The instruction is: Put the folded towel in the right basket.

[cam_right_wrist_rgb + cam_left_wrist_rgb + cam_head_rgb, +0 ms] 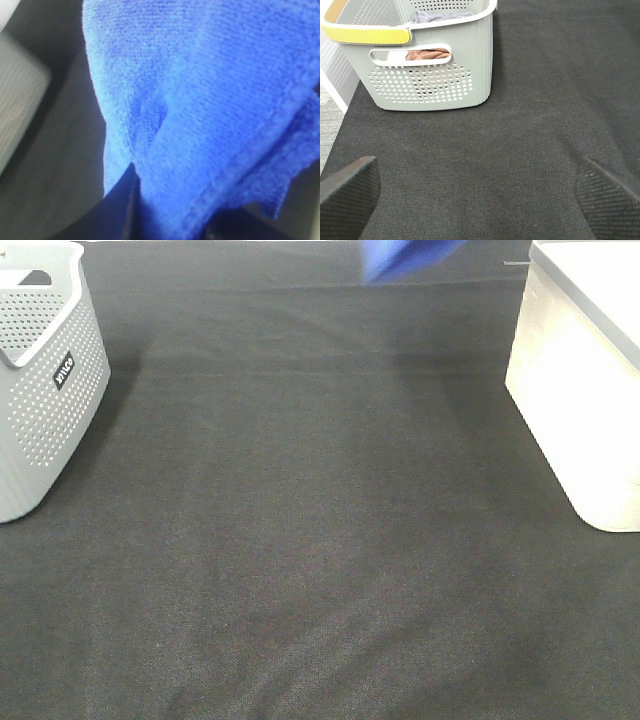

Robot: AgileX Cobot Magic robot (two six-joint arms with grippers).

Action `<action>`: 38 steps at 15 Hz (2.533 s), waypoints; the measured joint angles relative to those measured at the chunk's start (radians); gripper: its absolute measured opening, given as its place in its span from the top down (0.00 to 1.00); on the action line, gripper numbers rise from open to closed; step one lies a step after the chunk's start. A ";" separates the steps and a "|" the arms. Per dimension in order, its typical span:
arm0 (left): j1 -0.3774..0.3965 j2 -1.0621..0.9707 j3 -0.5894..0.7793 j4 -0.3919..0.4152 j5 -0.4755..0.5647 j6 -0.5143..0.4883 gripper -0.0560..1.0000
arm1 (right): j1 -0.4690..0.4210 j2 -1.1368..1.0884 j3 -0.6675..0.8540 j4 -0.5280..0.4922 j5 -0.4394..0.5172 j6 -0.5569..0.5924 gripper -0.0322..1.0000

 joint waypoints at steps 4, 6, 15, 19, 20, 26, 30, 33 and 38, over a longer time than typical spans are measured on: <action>0.000 0.000 0.000 0.000 0.000 0.000 0.01 | -0.221 -0.151 0.022 -0.126 0.000 0.009 0.74; 0.000 0.000 0.000 0.000 0.000 0.000 0.01 | -0.296 -0.150 0.106 -0.165 0.001 0.010 0.74; 0.000 0.000 0.000 0.000 0.000 0.000 0.01 | -0.349 -0.007 0.303 -0.291 0.010 0.067 0.08; 0.000 0.000 0.000 0.000 0.000 0.000 0.01 | -0.343 -0.029 0.306 -0.265 0.009 0.068 0.03; 0.000 0.000 0.000 -0.001 0.000 0.000 0.01 | -0.326 -0.056 0.306 -0.265 0.009 0.069 0.03; 0.000 0.000 0.000 -0.007 0.000 0.000 0.01 | -0.151 -0.286 0.306 -0.310 0.009 0.087 0.03; 0.000 0.000 0.000 -0.007 0.000 0.000 0.01 | -0.151 -0.562 0.570 -0.314 0.001 0.094 0.03; 0.000 0.000 0.000 -0.007 0.000 0.000 0.01 | -0.151 -0.913 0.987 -0.314 0.001 0.094 0.03; 0.000 0.000 0.000 -0.007 0.000 0.000 0.01 | -0.151 -1.503 1.572 -0.314 0.010 0.095 0.03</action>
